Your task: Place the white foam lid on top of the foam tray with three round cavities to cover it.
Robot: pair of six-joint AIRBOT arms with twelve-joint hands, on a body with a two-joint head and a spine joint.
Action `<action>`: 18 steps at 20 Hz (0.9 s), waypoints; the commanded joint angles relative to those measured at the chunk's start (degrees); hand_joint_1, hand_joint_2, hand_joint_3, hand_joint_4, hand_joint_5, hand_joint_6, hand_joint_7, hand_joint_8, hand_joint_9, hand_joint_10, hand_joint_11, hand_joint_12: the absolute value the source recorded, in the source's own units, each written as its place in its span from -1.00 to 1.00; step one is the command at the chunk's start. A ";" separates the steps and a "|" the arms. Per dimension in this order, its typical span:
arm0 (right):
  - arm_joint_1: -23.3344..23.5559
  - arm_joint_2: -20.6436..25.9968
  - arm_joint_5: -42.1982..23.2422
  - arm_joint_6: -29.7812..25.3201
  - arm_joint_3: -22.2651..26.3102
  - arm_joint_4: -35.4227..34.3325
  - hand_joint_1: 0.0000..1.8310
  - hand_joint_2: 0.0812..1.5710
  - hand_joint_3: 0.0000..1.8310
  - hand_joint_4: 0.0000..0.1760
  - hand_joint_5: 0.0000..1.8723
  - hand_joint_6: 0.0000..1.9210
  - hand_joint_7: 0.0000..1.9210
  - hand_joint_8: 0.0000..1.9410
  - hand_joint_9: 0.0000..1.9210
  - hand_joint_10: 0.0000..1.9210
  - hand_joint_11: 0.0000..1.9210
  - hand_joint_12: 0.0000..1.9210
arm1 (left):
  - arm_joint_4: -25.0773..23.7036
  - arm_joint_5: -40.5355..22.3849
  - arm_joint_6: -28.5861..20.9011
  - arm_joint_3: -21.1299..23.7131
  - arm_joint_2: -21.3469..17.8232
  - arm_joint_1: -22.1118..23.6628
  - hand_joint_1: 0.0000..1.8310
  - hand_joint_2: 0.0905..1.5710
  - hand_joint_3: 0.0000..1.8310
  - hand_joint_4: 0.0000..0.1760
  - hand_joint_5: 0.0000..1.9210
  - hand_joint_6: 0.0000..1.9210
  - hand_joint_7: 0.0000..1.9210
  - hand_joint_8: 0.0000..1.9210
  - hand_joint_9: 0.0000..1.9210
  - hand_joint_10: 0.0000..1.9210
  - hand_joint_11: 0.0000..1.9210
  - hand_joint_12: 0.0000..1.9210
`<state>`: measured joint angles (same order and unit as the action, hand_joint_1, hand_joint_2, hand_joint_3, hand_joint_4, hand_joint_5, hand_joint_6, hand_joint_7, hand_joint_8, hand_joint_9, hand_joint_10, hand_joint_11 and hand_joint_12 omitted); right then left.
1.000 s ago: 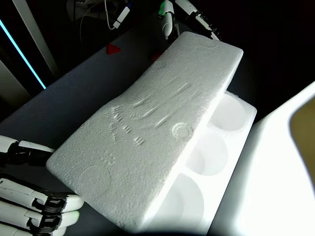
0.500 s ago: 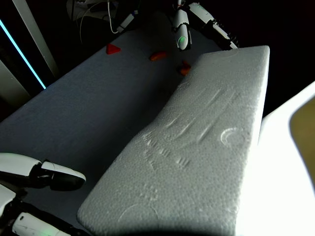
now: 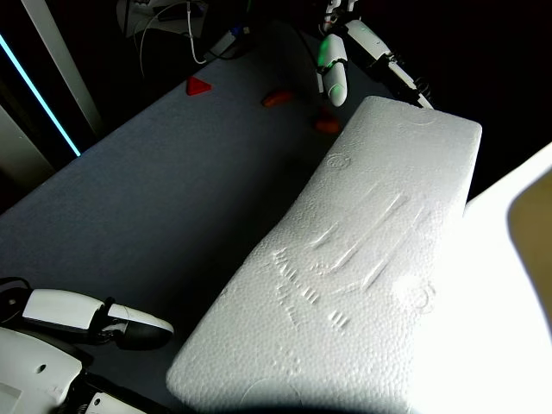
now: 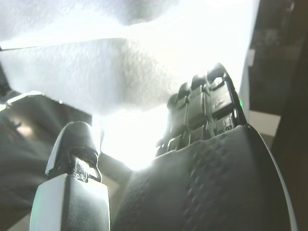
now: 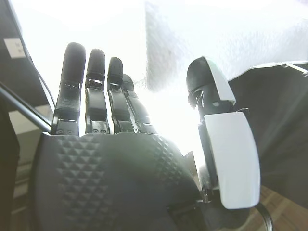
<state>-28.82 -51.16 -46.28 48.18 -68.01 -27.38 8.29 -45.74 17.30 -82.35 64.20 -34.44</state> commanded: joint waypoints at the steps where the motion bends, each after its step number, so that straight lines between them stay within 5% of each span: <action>1: 0.67 -0.22 -5.66 -0.39 0.06 4.42 -0.37 0.62 -1.00 -1.00 -1.00 -0.42 -1.00 -0.51 -1.00 -0.24 -1.00 0.86 | -4.14 -6.09 -0.44 0.01 0.96 1.52 -0.73 0.52 -1.00 -1.00 -0.90 -0.99 -1.00 -1.00 -1.00 -1.00 -1.00 -1.00; 4: 0.68 -0.85 -4.04 -0.39 -1.26 3.87 -0.37 0.62 -1.00 -1.00 -1.00 -0.58 -1.00 -0.59 -1.00 -0.41 -1.00 0.68 | -4.40 -2.73 -0.41 -2.30 2.29 2.97 -0.74 0.51 -1.00 -0.99 -0.91 -1.00 -1.00 -1.00 -1.00 -1.00 -1.00 -1.00; 7: 0.68 -1.49 -3.01 -0.39 -2.27 3.34 -0.28 0.61 -1.00 -1.00 -1.00 -0.45 -1.00 -0.50 -1.00 -0.25 -1.00 0.76 | -4.70 -0.12 -0.52 -4.17 3.57 4.07 -0.69 0.50 -1.00 -0.97 -0.90 -0.99 -1.00 -1.00 -1.00 -1.00 -1.00 -1.00; 13: 1.08 -2.02 -0.61 -0.39 -4.01 2.90 -0.36 0.62 -1.00 -1.00 -1.00 -0.70 -1.00 -0.56 -1.00 -0.27 -1.00 0.62 | -4.87 2.42 -0.92 -5.39 5.00 3.74 -0.72 0.50 -1.00 -1.00 -0.91 -1.00 -1.00 -1.00 -1.00 -1.00 -0.95 -0.96; 16: 1.20 -2.04 -0.48 -0.39 -4.27 2.72 -0.37 0.63 -1.00 -1.00 -1.00 -0.77 -1.00 -0.60 -1.00 -0.37 -1.00 0.53 | -5.01 2.82 -1.65 -6.16 5.70 3.80 -0.70 0.48 -1.00 -1.00 -0.98 -0.99 -1.00 -1.00 -1.00 -1.00 -1.00 -0.47; 18: 1.20 -1.98 -0.50 -0.38 -4.16 2.69 -0.39 0.64 -1.00 -1.00 -1.00 -0.80 -1.00 -0.64 -1.00 -0.41 -1.00 0.48 | -6.03 2.13 -2.08 -5.61 5.40 3.93 -0.68 0.49 -0.99 -1.00 -1.00 -1.00 -1.00 -1.00 -1.00 -1.00 -1.00 -0.45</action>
<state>-28.03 -53.30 -42.48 47.90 -72.16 -26.79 6.39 -39.38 15.09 -88.71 68.79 -30.89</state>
